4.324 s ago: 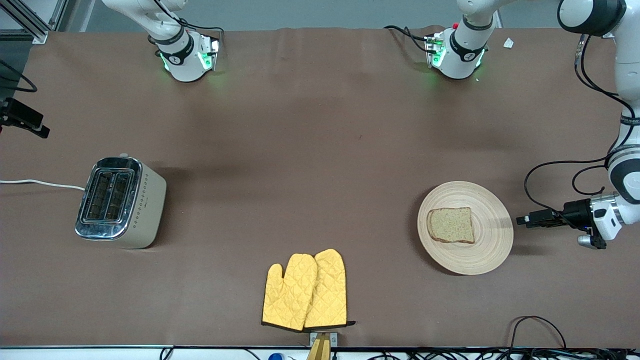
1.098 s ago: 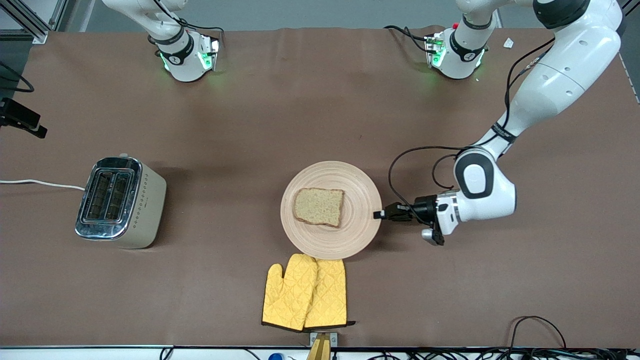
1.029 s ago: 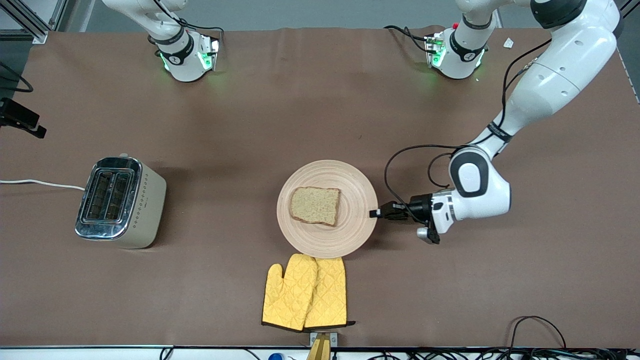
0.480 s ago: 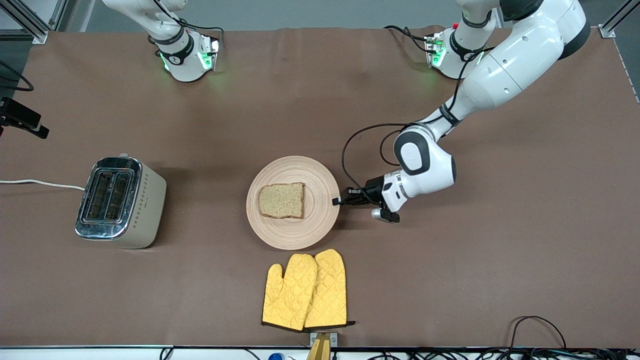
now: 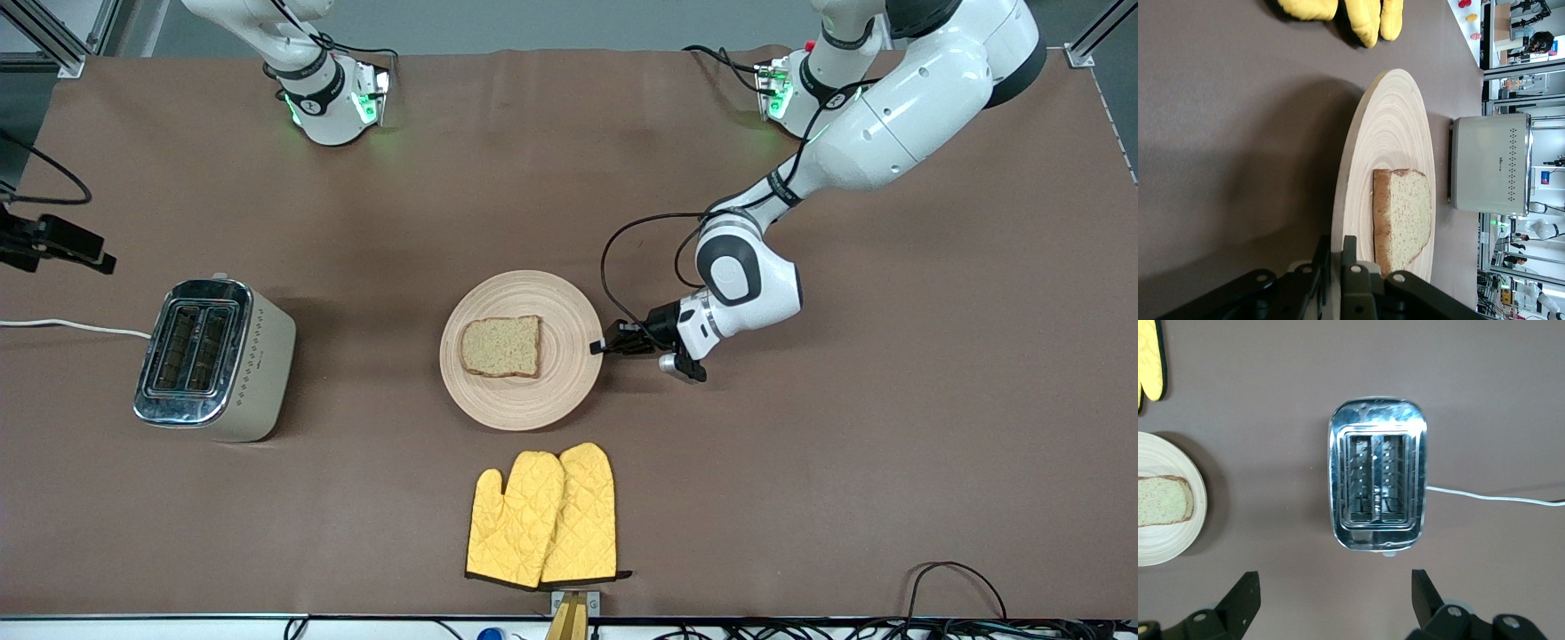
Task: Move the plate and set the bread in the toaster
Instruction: 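Release the plate with the left gripper while the right gripper reaches the bread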
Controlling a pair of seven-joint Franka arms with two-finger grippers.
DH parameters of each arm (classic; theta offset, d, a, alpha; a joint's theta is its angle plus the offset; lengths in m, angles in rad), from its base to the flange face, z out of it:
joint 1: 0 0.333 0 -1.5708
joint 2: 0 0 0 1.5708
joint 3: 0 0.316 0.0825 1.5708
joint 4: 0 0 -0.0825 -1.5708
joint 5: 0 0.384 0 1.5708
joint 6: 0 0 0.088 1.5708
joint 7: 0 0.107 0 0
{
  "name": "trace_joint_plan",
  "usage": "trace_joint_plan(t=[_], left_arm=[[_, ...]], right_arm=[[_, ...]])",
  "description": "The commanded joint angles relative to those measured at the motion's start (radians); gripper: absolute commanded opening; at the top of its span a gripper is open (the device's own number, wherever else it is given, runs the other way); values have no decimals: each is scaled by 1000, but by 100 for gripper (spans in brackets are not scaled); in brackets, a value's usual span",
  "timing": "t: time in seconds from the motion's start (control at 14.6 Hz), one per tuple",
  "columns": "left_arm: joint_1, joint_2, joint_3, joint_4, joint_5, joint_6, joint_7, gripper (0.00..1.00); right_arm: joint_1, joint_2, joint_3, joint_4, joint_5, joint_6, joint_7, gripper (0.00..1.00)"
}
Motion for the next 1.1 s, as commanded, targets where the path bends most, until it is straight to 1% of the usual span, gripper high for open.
trace_joint_plan(t=[0.0,0.07,0.21,0.27,0.34,0.41,0.48,0.55,0.62,0.75,0.89,1.03], left_arm=[[-2,4,-9,1,-97,-7,85,6],[-5,4,-6,3,-117,-4,85,10],[-10,3,-6,6,-152,44,83,32],[-21,1,-6,9,-166,79,73,60],[-21,-3,-6,10,-169,116,71,79],[-21,-8,-6,12,-169,151,69,99],[-16,-9,-6,16,-169,180,69,100],[-4,-14,-4,18,-167,193,69,100],[5,-19,2,23,-166,197,71,100],[42,-31,19,36,-160,200,68,100],[80,-29,20,65,-146,196,69,100],[118,-22,22,82,-83,187,66,100]], right_arm=[[16,54,13,-3,98,9,110,100],[19,87,33,-3,130,21,205,100],[11,129,132,-19,129,89,323,100],[17,146,171,-48,128,145,392,100],[20,153,211,-103,125,228,432,100],[19,154,261,-177,117,338,462,100],[19,154,303,-261,103,459,515,100],[25,157,335,-323,86,550,555,100],[34,179,378,-363,48,614,577,100],[45,253,447,-363,-109,643,636,100],[45,352,525,-348,-289,681,795,100],[46,432,573,-333,-383,698,945,100]])
